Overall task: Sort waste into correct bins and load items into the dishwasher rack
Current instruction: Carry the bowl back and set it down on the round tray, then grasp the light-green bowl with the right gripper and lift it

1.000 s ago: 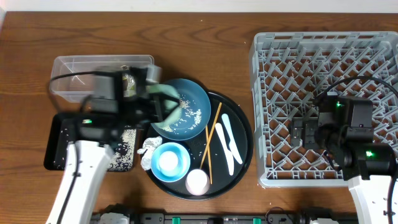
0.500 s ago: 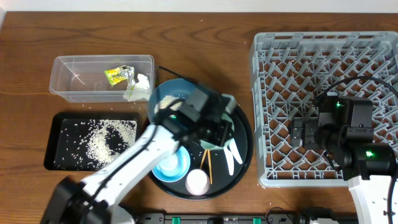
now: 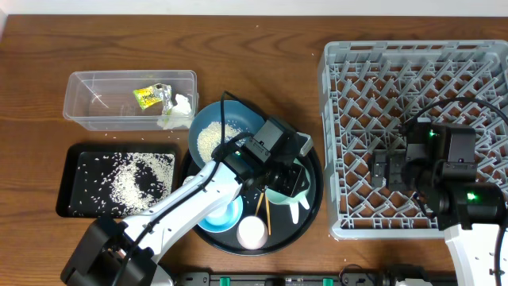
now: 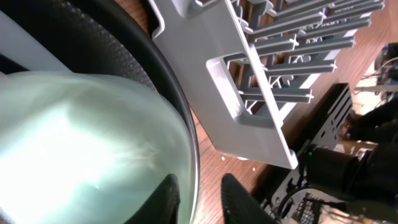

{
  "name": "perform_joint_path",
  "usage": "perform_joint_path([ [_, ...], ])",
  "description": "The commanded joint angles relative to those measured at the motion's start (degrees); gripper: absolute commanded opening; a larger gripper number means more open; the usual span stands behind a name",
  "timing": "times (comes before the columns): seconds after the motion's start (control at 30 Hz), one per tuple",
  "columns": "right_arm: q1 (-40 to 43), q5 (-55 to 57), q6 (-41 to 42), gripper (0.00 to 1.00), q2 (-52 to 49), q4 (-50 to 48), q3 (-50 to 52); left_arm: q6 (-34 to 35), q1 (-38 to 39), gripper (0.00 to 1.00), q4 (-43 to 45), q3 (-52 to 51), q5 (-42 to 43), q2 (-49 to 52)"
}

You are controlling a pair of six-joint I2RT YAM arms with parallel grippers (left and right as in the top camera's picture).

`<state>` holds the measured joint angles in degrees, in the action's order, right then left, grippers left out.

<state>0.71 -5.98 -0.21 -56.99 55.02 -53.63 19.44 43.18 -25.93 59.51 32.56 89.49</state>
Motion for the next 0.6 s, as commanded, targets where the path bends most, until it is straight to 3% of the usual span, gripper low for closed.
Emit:
perform_joint_path([
  [0.0, -0.90, -0.48, 0.59, 0.99, 0.09, 0.07, -1.05, -0.26, 0.02, 0.31, -0.11, 1.33, -0.28, 0.00],
  [0.27, -0.90, -2.54, 0.59, 0.99, 0.09, -0.02, -1.05, -2.32, -5.95, 0.32, -5.42, 2.62, -8.02, -4.48],
  [0.53, -0.90, -10.47, -1.25, 0.99, 0.09, -3.52, -1.07, -3.15, -24.37, 0.34, -19.06, 4.22, -17.53, -17.18],
  [0.57, -0.90, -11.87, -1.90, 0.99, 0.09, -3.87, -1.07, -3.37, -27.63, 0.40, -21.03, 4.22, -17.92, -18.82],
])
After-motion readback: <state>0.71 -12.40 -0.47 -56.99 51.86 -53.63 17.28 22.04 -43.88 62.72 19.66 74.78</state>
